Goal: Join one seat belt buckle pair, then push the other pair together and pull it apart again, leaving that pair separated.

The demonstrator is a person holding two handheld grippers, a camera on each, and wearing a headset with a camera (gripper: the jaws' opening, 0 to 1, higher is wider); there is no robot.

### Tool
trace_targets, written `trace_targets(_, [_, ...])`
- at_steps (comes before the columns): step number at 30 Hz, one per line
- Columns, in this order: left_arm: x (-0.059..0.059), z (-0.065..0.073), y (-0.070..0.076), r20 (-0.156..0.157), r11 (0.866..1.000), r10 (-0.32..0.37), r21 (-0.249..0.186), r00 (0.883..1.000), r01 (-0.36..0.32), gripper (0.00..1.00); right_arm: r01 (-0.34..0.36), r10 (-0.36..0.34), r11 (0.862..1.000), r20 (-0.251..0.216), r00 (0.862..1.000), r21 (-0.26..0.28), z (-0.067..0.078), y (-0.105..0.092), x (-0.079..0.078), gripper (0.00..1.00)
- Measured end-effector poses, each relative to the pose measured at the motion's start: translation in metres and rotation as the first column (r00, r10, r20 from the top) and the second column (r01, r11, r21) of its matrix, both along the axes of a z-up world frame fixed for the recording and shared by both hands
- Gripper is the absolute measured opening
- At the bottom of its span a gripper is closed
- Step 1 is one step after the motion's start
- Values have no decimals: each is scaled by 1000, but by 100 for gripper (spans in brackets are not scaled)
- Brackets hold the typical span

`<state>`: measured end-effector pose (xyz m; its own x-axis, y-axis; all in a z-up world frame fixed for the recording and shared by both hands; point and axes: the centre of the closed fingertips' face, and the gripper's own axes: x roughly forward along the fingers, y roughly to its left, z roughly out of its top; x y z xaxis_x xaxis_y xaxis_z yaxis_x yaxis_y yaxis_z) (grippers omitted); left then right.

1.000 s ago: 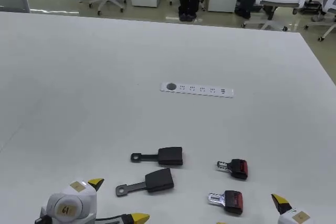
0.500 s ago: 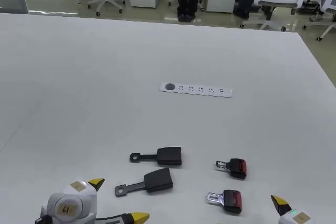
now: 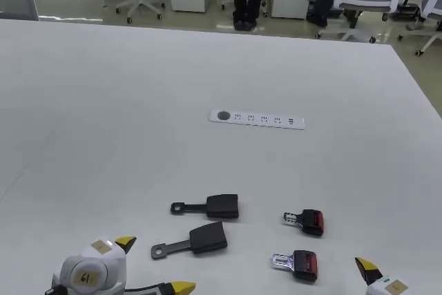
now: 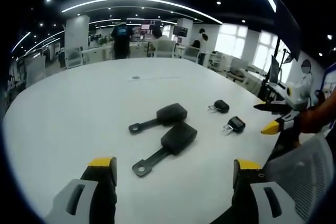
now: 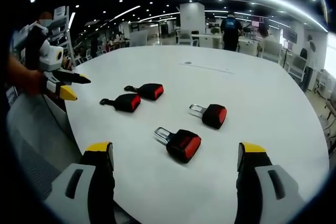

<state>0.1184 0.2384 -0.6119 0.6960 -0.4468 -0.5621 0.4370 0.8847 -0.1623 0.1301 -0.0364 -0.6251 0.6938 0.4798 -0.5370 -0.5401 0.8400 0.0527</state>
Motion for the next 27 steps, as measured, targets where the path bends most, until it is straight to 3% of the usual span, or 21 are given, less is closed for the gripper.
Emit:
trace_targets(8, [0, -1, -1, 0, 1000, -5, 4, 1000, 5, 94, -3, 3, 1000, 1, 1000, 0, 6, 1, -2, 100])
trace_targets(12, [1, -1, -1, 0, 1000, -7, 4, 1000, 7, 94, -7, 7, 1000, 0, 1000, -2, -1, -1, -1, 100])
trace_targets(14, [1, -1, -1, 2, 1000, -7, 4, 1000, 7, 94, -7, 7, 1000, 1, 1000, 1, 5, 1, -3, 100])
trace_targets(22, [1, -1, -2, 1, 1000, -6, 2, 1000, 6, 93, -7, 7, 1000, -1, 1000, 0, -1, 0, -1, 100])
trace_targets(27, [1, -2, 1, 1, 1000, -3, 3, 1000, 3, 93, -9, 9, 1000, -3, 1000, 2, 5, 2, -3, 100])
